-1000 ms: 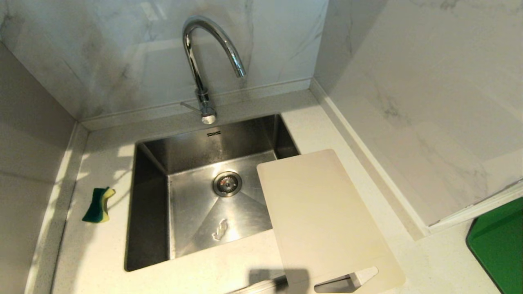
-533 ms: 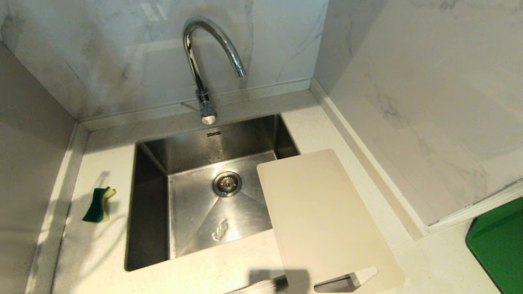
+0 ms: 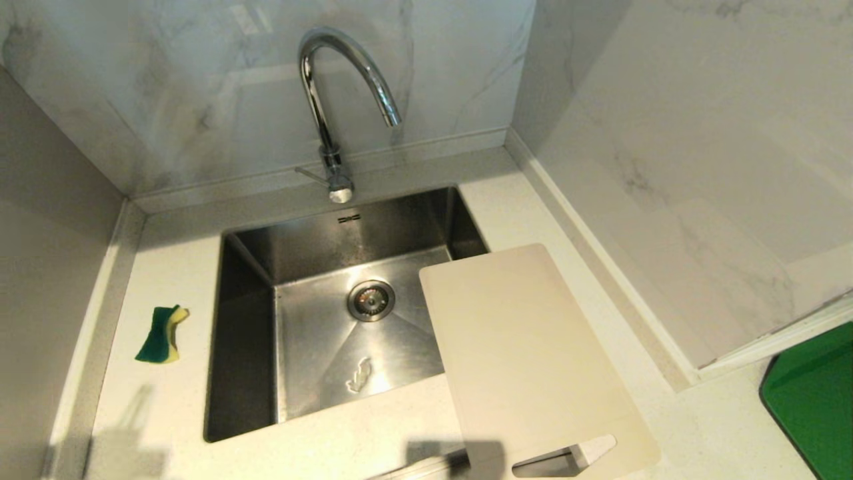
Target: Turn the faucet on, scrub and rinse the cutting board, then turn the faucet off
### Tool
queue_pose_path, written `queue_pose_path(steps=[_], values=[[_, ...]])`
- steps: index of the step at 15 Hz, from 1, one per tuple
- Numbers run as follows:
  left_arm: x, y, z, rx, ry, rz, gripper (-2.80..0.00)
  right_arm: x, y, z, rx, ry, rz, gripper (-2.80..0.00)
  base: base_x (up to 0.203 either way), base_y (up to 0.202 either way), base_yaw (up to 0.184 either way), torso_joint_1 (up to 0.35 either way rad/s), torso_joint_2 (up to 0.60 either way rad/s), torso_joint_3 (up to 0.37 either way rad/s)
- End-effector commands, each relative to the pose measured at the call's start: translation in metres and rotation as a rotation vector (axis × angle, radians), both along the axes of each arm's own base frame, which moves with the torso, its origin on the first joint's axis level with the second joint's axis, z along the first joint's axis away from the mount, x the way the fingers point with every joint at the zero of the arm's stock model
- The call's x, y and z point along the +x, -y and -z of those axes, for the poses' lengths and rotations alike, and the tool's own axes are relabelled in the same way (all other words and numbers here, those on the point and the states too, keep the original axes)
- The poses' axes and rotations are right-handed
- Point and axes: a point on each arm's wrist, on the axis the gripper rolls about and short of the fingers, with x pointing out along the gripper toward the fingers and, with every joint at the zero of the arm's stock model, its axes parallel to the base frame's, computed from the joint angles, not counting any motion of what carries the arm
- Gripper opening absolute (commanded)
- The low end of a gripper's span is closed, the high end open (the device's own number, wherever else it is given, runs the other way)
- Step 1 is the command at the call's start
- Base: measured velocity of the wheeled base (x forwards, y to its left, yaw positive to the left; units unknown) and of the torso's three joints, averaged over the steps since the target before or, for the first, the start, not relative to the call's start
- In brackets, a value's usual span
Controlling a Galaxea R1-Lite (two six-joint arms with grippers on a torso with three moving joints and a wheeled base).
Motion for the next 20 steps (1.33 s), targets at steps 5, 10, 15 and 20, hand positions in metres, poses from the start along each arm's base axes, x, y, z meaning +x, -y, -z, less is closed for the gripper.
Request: queue_pose_path(steps=[5,10,15,20], values=[[-0.017,0.000,0.090,-0.023,-0.080,0.026,-2.80,0.000,0.000,0.000,0.000,0.000,0.000,-2.80,0.000,0.000,0.000,0.000,0.00,0.000],[-0.008,-0.004,0.102,-0.045,-0.100,0.105,-2.80,0.000,0.000,0.000,0.000,0.000,0.000,-2.80,0.000,0.000,0.000,0.000,0.00,0.000],[-0.011,-0.007,0.125,-0.023,-0.111,0.088,-2.80,0.000,0.000,0.000,-0.002,0.000,0.000,-2.80,0.000,0.000,0.000,0.000,0.00,0.000],[-0.013,-0.006,0.169,0.015,-0.127,0.075,-2.80,0.000,0.000,0.000,-0.002,0.000,-0.002,-2.80,0.000,0.000,0.000,0.000,0.00,0.000]])
